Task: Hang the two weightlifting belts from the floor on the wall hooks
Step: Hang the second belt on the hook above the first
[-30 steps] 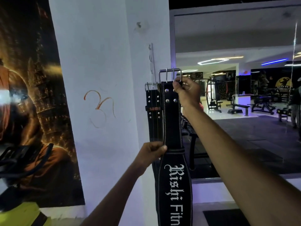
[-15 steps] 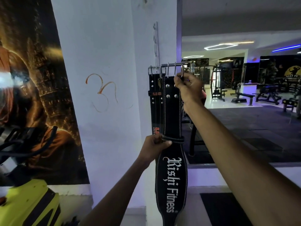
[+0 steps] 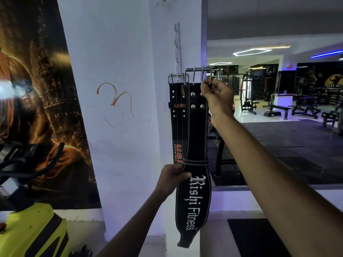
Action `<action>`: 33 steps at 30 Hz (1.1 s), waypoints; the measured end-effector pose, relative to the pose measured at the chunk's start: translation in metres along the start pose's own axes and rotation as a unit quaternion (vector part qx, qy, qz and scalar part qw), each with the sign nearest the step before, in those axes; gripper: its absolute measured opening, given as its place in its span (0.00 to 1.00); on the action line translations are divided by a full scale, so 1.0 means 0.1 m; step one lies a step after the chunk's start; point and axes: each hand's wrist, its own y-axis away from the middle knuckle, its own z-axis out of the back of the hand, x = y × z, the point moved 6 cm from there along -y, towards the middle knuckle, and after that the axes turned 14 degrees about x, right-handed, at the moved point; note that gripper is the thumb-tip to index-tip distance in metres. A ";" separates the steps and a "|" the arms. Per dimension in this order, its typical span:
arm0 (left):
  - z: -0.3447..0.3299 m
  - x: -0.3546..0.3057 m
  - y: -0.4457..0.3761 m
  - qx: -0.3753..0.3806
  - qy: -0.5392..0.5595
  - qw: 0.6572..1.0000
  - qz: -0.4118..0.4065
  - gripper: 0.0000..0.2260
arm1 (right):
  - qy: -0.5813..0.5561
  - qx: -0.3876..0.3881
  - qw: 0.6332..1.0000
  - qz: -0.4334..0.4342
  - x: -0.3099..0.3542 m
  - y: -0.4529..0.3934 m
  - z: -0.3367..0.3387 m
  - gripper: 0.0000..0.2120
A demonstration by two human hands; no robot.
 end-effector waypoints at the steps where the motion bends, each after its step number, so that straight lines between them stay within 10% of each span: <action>1: -0.01 0.04 0.01 0.002 -0.008 1.000 0.008 0.10 | -0.001 0.004 1.000 0.001 0.01 0.01 -0.01 0.09; 8: -0.03 0.16 0.04 0.025 -0.056 0.997 0.035 0.06 | 0.009 0.009 1.000 0.002 -0.10 0.08 0.04 0.08; 17: 0.59 -1.62 -0.47 -0.207 -0.018 0.962 -0.179 0.08 | 0.004 0.027 1.000 -0.013 -0.21 0.10 0.02 0.07; 24: 0.50 -2.15 -0.87 -0.161 -0.186 0.948 -0.201 0.15 | -0.019 0.008 1.000 -0.014 -0.25 -0.03 0.11 0.16; 33: 0.55 -2.20 -1.13 -0.232 -0.164 0.927 -0.246 0.16 | 0.225 0.089 0.962 0.123 -0.22 -0.51 0.12 0.12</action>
